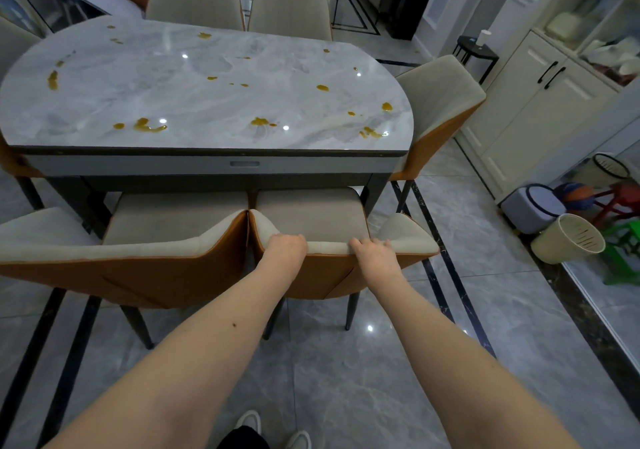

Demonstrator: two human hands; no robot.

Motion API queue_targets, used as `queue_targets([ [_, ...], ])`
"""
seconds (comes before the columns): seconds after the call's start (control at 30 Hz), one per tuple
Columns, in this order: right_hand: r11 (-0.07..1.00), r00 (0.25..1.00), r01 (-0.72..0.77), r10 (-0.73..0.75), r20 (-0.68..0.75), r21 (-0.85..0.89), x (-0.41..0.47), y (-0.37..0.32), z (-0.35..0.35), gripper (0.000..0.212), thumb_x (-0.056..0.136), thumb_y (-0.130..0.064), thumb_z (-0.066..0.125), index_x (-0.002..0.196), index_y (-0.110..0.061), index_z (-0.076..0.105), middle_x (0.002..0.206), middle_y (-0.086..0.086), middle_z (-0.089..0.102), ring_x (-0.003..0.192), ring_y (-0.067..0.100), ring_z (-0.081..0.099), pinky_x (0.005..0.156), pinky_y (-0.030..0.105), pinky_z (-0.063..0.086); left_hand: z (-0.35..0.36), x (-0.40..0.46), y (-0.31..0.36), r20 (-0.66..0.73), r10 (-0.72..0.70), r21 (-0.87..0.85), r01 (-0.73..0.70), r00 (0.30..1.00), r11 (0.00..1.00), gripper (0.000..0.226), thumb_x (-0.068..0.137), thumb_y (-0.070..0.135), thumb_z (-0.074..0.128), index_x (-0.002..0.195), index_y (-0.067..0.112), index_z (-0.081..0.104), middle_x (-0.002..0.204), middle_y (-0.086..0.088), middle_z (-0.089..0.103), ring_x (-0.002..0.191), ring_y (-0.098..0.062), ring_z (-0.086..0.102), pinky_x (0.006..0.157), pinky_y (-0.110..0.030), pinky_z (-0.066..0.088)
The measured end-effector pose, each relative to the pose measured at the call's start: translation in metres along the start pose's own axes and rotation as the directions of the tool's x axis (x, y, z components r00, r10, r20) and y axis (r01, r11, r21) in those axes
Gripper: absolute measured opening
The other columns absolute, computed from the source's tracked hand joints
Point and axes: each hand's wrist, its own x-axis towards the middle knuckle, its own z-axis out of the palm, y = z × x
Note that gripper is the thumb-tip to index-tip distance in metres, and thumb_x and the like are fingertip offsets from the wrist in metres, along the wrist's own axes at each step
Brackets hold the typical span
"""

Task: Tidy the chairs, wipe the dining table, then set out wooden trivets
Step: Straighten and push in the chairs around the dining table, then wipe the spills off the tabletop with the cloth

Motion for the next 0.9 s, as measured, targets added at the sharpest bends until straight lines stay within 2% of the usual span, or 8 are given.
queue_targets([
  [0.07,1.0,1.0,-0.003,0.003,-0.018,0.009,-0.002,0.001,-0.002,0.041,0.087,-0.008,0.06,0.124,-0.018,0.044,0.121,0.006,0.057,0.118,0.027,0.05,0.108,0.047,0.032,-0.004,0.001,0.002,0.022,-0.017,-0.051,0.018,1.0,0.999,0.048,0.086,0.01,0.064,0.127,0.005,0.041,0.119,-0.011,0.058,0.107,-0.027,0.059,0.083,-0.035,0.047],
  [0.13,1.0,0.999,-0.013,0.014,-0.038,0.028,-0.006,0.003,-0.004,0.041,0.086,-0.008,0.061,0.123,-0.017,0.045,0.121,0.006,0.057,0.116,0.026,0.051,0.103,0.041,0.038,-0.005,0.0,0.007,-0.023,-0.021,-0.096,0.019,1.0,0.995,0.04,0.089,0.014,0.062,0.125,0.008,0.045,0.116,-0.01,0.06,0.104,-0.026,0.06,0.079,-0.033,0.047],
  [0.27,0.996,0.995,-0.064,0.068,-0.078,0.055,-0.018,0.013,-0.008,0.043,0.084,-0.006,0.063,0.123,-0.015,0.047,0.12,0.007,0.056,0.11,0.024,0.054,0.092,0.036,0.045,-0.013,0.0,0.026,-0.091,0.046,-0.158,-0.06,0.995,0.986,0.033,0.092,0.017,0.058,0.123,0.01,0.047,0.115,-0.009,0.059,0.103,-0.026,0.059,0.082,-0.034,0.048],
  [0.37,0.994,0.989,-0.096,0.102,-0.111,0.059,-0.034,0.028,-0.006,0.047,0.085,-0.007,0.063,0.128,-0.014,0.046,0.122,0.007,0.056,0.112,0.024,0.054,0.093,0.037,0.046,-0.026,0.0,0.049,-0.104,0.105,-0.152,-0.12,0.989,0.981,0.03,0.093,0.016,0.057,0.121,0.011,0.047,0.115,-0.009,0.059,0.104,-0.026,0.058,0.081,-0.034,0.046],
  [0.53,0.983,0.971,-0.17,0.179,-0.158,0.067,-0.063,0.073,0.003,0.033,0.094,-0.011,0.05,0.127,-0.013,0.046,0.124,0.006,0.057,0.113,0.025,0.054,0.091,0.035,0.043,-0.051,0.0,0.102,-0.097,0.186,-0.182,-0.201,0.978,0.963,0.029,0.093,0.017,0.055,0.12,0.014,0.047,0.112,-0.007,0.058,0.103,-0.025,0.058,0.088,-0.038,0.048],
  [0.67,0.965,0.956,-0.249,0.258,-0.141,0.077,-0.096,0.125,0.013,0.034,0.094,-0.013,0.053,0.128,-0.013,0.046,0.125,0.007,0.056,0.113,0.025,0.054,0.091,0.035,0.042,-0.067,0.002,0.157,-0.109,0.287,-0.191,-0.303,0.952,0.934,0.034,0.094,0.021,0.053,0.126,0.015,0.045,0.12,-0.01,0.057,0.109,-0.026,0.057,0.095,-0.039,0.047],
  [0.8,0.92,0.915,-0.383,0.39,-0.102,0.082,-0.139,0.176,0.028,0.035,0.096,-0.015,0.049,0.13,-0.012,0.043,0.125,0.007,0.055,0.113,0.027,0.054,0.086,0.035,0.042,-0.069,0.0,0.22,-0.201,0.418,-0.185,-0.453,0.886,0.872,0.031,0.1,0.016,0.037,0.12,-0.002,0.053,0.118,-0.021,0.059,0.11,-0.036,0.055,0.093,-0.039,0.044],
  [0.9,0.856,0.859,-0.499,0.509,-0.057,0.13,-0.184,0.206,0.04,0.038,0.095,-0.017,0.05,0.132,-0.012,0.041,0.125,0.008,0.055,0.112,0.027,0.055,0.087,0.036,0.044,-0.072,-0.009,0.274,-0.211,0.517,-0.098,-0.544,0.83,0.833,0.026,0.098,0.012,0.041,0.121,0.004,0.051,0.12,-0.016,0.058,0.11,-0.032,0.056,0.089,-0.036,0.043],
])
